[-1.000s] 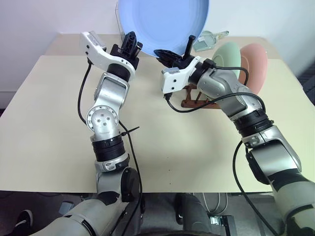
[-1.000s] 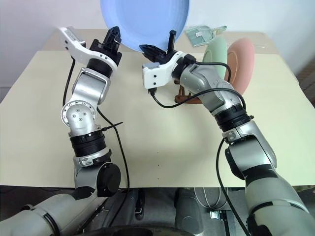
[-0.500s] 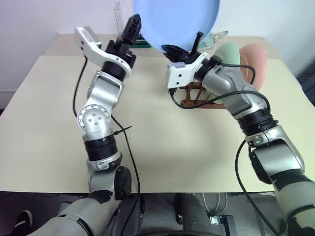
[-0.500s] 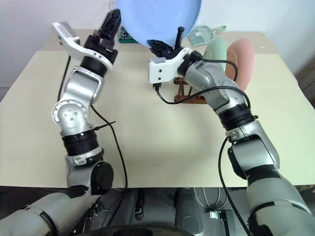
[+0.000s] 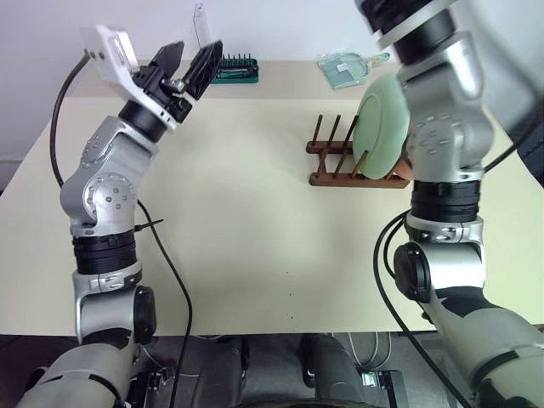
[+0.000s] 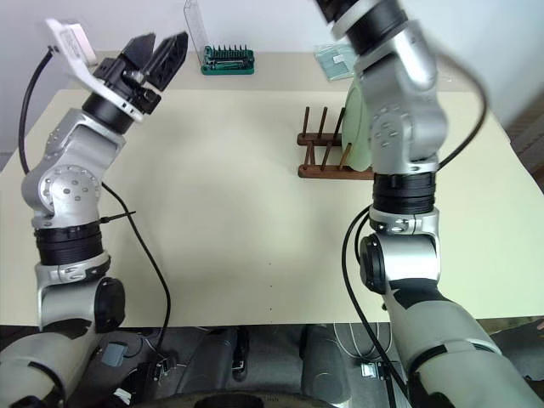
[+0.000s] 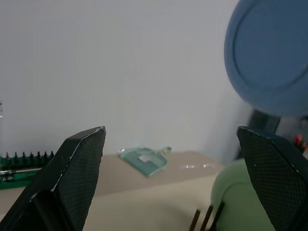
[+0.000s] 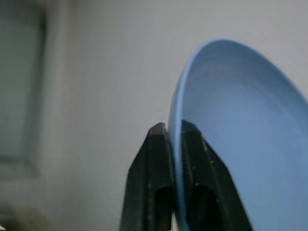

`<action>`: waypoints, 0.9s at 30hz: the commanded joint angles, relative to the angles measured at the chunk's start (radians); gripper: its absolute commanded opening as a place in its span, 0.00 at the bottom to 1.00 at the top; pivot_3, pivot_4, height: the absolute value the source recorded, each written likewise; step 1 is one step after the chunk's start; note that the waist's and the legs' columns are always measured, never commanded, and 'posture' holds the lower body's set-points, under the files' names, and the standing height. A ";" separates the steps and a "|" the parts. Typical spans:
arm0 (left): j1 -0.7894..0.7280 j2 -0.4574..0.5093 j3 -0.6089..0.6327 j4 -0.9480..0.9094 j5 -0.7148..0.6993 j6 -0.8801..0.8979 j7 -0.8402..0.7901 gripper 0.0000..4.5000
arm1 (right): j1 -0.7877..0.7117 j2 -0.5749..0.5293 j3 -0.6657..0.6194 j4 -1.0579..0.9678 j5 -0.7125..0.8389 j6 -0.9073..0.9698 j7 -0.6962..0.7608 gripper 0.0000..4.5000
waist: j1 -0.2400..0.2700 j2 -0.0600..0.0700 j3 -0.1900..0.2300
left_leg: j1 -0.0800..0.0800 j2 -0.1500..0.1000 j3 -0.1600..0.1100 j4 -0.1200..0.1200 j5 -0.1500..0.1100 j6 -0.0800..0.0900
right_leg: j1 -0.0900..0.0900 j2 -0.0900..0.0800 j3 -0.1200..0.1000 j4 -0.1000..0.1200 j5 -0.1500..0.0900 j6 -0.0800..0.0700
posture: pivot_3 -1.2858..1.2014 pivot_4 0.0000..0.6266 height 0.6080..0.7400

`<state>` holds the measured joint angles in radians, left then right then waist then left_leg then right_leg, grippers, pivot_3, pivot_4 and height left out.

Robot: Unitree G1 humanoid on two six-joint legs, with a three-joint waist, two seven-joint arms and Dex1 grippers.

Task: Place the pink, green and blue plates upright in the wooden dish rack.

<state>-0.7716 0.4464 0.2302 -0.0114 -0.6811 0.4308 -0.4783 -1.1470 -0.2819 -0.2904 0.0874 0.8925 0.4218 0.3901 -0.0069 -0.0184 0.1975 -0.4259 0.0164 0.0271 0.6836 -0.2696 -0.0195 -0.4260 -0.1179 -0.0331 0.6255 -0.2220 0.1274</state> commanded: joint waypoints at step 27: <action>0.063 0.173 -0.046 0.014 0.078 -0.048 -0.462 0.99 | 0.074 -0.086 -0.244 0.109 0.636 0.543 -0.790 0.00 | -0.009 0.003 0.001 | -0.001 0.000 0.001 -0.001 -0.003 0.005 | -0.004 0.000 0.002 0.003 0.000 0.000 | 0.52 0.24 0.88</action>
<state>-0.6818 0.6187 0.1694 0.0254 -0.5982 0.3855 -0.9488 -1.0441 -0.3679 -0.5206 0.2060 1.4964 0.9801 -0.3951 -0.0157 -0.0152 0.1986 -0.4271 0.0168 0.0286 0.6827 -0.2725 -0.0144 -0.4300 -0.1178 -0.0312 0.6280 -0.2222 0.1270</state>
